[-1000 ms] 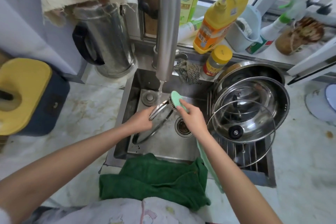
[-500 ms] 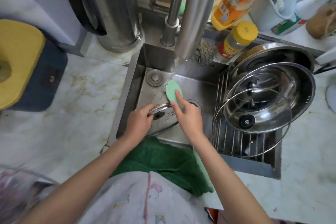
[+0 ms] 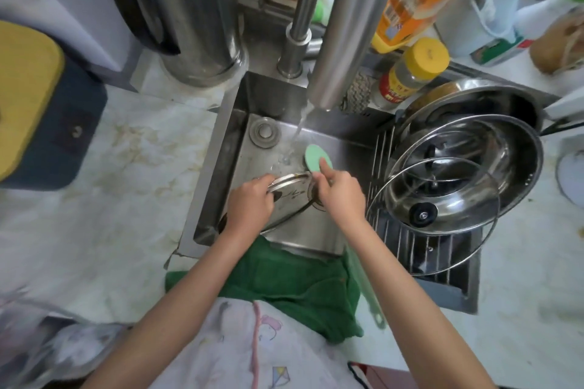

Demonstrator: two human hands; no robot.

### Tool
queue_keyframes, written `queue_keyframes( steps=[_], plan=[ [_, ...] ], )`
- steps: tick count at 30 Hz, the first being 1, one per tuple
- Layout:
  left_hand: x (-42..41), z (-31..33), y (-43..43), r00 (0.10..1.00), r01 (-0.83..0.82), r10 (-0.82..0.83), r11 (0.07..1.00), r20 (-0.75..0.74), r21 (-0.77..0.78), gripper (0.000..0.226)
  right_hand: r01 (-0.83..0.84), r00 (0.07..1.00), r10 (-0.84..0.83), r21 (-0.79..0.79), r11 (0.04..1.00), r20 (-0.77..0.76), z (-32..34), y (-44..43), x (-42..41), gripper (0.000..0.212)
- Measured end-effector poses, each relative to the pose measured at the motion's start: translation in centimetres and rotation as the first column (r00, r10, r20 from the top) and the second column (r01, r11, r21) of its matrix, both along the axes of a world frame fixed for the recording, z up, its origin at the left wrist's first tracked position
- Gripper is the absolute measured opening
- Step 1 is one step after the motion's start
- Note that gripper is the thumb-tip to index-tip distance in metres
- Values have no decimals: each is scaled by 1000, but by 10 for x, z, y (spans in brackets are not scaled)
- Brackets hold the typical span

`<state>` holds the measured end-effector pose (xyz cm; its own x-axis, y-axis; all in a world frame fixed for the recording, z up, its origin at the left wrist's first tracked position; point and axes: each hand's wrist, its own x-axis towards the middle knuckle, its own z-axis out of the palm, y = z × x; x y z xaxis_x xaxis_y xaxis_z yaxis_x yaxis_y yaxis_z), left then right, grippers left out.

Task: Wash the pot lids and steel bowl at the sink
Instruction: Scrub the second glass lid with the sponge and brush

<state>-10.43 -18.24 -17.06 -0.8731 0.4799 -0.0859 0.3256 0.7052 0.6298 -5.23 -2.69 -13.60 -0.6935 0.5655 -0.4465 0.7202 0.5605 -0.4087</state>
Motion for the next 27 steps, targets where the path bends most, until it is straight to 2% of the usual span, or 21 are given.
queue_keyframes(
  steps=[3, 5, 7, 8, 11, 12, 15, 16, 19, 20, 23, 24, 27],
  plan=[
    [1, 4, 1, 999, 26, -27, 1000, -44, -15, 24, -237, 969, 233, -44, 971, -79, 10, -30, 5, 40],
    [-1, 4, 2, 999, 5, -6, 1000, -33, -23, 28, -184, 982, 184, 4, 983, -44, 7, -19, -1, 39],
    [-2, 6, 2, 1000, -15, 15, 1000, -21, -25, 32, 0, 1000, 0, 16, 1000, 20, -1, -3, -7, 40],
    [-2, 7, 1, 1000, -12, 11, 999, -23, -35, 33, -7, 1000, 7, 21, 1000, 25, 1, -5, -8, 41],
    [0, 8, -2, 1000, 3, -4, 999, -31, -32, 31, -282, 958, 282, 10, 959, -45, 11, -39, -1, 41],
    [0, 8, -2, 1000, -5, 4, 999, -17, -33, 32, -280, 958, 282, 50, 959, -50, 11, -37, -2, 40],
    [-3, 7, -4, 998, -53, 54, 998, 17, -27, 37, -50, 999, 49, 80, 996, 16, 2, -12, -9, 39],
    [-2, 7, -5, 998, -55, 56, 998, 27, -38, 36, -64, 998, 63, 80, 995, 21, 5, -15, -8, 40],
    [2, 10, -5, 1000, -17, 17, 998, 5, -53, 30, -297, 954, 298, 56, 953, -15, 15, -42, -1, 40],
    [2, 10, -5, 1000, -21, 21, 998, 9, -59, 30, -275, 961, 277, 82, 958, -16, 14, -37, -1, 40],
    [-2, 10, -4, 995, -81, 84, 995, 51, -60, 35, -22, 999, 19, 88, 996, 35, 7, -15, -6, 39],
    [-1, 10, -4, 995, -79, 83, 995, 55, -61, 34, -55, 998, 50, 99, 994, 45, 10, -20, -4, 40],
    [1, 14, -1, 997, -62, 65, 996, 45, -67, 27, -281, 959, 281, 140, 949, 18, 14, -44, 0, 42]
  ],
)
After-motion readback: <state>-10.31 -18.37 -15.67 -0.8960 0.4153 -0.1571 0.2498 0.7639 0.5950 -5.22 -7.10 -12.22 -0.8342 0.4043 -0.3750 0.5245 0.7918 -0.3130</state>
